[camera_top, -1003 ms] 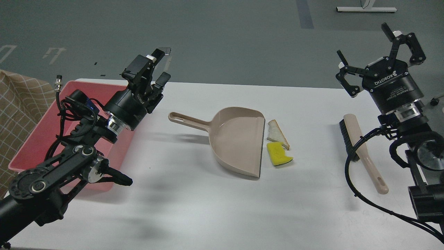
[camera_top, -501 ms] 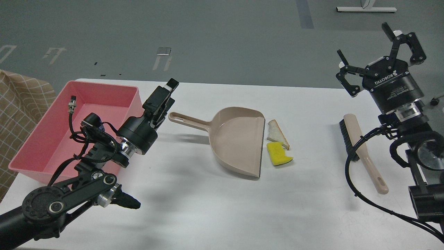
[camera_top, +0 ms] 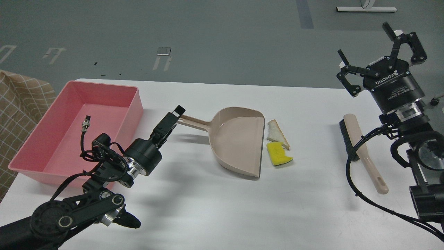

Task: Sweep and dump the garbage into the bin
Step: 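Move the left gripper past the pink bin toward the dustpan handle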

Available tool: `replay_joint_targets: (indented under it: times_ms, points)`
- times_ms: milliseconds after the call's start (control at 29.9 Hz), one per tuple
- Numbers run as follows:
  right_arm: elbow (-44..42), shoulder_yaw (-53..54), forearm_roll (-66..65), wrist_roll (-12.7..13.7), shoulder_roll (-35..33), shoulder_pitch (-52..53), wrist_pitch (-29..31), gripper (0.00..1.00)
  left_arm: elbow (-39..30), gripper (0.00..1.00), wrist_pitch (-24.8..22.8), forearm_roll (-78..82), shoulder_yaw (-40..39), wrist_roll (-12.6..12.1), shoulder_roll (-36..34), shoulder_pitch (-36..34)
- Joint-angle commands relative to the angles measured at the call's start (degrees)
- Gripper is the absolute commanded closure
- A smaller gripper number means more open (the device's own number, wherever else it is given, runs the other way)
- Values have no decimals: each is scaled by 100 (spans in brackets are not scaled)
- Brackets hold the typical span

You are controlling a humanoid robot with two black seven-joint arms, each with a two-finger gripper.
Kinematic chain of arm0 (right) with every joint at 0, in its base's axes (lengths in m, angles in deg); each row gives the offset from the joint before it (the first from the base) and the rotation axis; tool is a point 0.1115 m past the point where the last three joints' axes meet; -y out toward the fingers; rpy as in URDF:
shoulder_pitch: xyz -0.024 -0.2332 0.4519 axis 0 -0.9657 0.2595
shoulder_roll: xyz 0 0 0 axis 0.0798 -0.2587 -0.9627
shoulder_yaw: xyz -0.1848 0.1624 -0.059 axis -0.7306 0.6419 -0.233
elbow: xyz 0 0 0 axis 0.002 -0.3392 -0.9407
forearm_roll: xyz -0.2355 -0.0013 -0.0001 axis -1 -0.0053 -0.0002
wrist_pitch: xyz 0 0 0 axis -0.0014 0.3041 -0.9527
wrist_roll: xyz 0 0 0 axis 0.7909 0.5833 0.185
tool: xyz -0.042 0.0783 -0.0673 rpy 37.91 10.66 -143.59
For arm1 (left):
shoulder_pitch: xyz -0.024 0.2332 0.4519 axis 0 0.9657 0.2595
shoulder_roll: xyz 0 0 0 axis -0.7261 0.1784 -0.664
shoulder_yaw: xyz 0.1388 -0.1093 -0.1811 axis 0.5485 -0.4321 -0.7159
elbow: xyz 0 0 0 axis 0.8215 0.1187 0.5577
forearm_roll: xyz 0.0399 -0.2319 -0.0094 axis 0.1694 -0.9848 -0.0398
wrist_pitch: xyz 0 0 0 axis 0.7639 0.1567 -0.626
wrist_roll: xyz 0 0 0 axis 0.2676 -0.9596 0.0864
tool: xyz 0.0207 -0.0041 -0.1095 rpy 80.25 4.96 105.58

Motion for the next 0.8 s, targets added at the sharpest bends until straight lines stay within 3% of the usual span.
replay_joint_targets:
  times_ms: [0, 769]
  points:
    - [-6, 0, 0, 0, 3, 5, 0, 0, 361, 9, 9, -8, 46, 0, 29, -14]
    - [3, 0, 0, 0, 21, -4, 0, 0, 1715, 18, 44, -17, 73, 18, 864, -339]
